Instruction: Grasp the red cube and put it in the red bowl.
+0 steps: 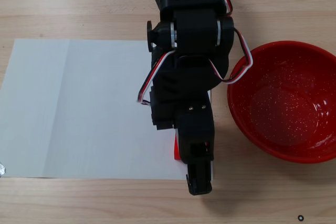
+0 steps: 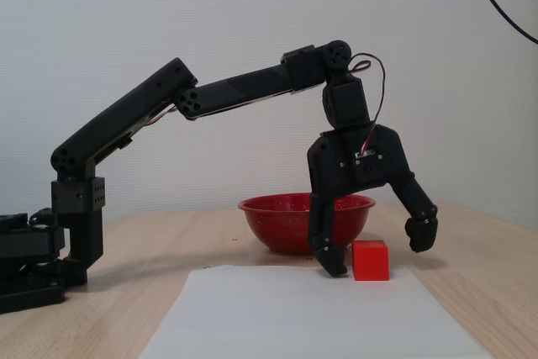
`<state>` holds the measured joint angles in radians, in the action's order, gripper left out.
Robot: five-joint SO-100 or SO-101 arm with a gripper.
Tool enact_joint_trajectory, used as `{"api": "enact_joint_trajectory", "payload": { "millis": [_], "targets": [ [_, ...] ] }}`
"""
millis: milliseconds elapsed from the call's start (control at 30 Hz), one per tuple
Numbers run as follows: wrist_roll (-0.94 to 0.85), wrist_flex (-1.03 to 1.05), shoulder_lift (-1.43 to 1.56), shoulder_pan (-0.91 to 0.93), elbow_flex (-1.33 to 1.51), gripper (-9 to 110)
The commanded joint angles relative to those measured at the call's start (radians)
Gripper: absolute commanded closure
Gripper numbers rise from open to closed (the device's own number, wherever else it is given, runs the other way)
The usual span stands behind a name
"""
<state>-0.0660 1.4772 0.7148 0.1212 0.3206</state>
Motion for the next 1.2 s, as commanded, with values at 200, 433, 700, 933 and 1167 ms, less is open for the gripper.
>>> {"api": "enact_joint_trajectory", "payload": {
  "millis": [200,433,700,933,1167],
  "targets": [
    [0.009,-0.012,0.058,0.002,-0.107,60],
    [0.005,-0.002,0.06,0.002,-0.115,63],
    [-0.009,0.031,0.08,0.0,-0.12,70],
    [-0.015,0.063,0.106,-0.005,-0.117,84],
    [-0.023,0.101,0.13,-0.009,-0.12,101]
  ]
}}
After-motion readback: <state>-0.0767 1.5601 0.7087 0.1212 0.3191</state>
